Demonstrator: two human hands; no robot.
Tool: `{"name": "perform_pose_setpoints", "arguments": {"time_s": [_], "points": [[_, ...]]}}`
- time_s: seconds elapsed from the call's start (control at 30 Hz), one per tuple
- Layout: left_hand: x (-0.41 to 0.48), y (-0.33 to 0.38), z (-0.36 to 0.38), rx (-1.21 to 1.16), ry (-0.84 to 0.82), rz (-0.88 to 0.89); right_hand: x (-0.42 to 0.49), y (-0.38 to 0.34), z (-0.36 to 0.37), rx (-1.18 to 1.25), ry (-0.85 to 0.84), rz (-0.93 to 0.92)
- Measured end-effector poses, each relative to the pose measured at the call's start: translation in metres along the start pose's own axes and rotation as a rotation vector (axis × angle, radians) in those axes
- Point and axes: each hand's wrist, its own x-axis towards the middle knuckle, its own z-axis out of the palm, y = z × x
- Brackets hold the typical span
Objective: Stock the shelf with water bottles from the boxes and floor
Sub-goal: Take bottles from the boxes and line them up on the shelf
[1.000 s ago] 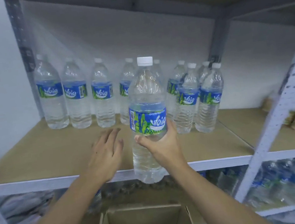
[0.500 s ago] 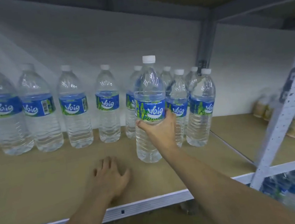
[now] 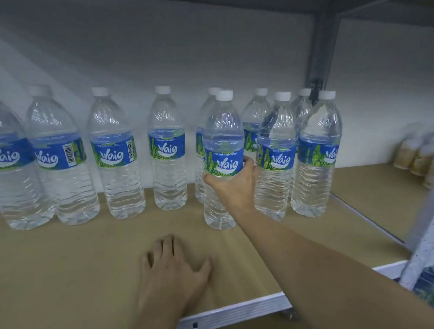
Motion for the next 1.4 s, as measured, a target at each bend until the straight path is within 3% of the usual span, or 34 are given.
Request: {"name": "perform_pose_setpoints", "arguments": {"time_s": [0.43, 0.77, 1.4], "points": [[-0.001, -0.002, -0.002, 0.021, 0.018, 0.02, 0.005, 0.009, -0.007, 0.085, -0.171, 0.066], [-0.001, -0.001, -0.004, 0.016, 0.012, 0.024, 0.007, 0.007, 0.001, 0.167, -0.106, 0.074], [-0.004, 0.0, -0.009, 0.028, 0.012, 0.032, 0.004, 0.019, -0.004, 0.132, -0.2, 0.024]]}}
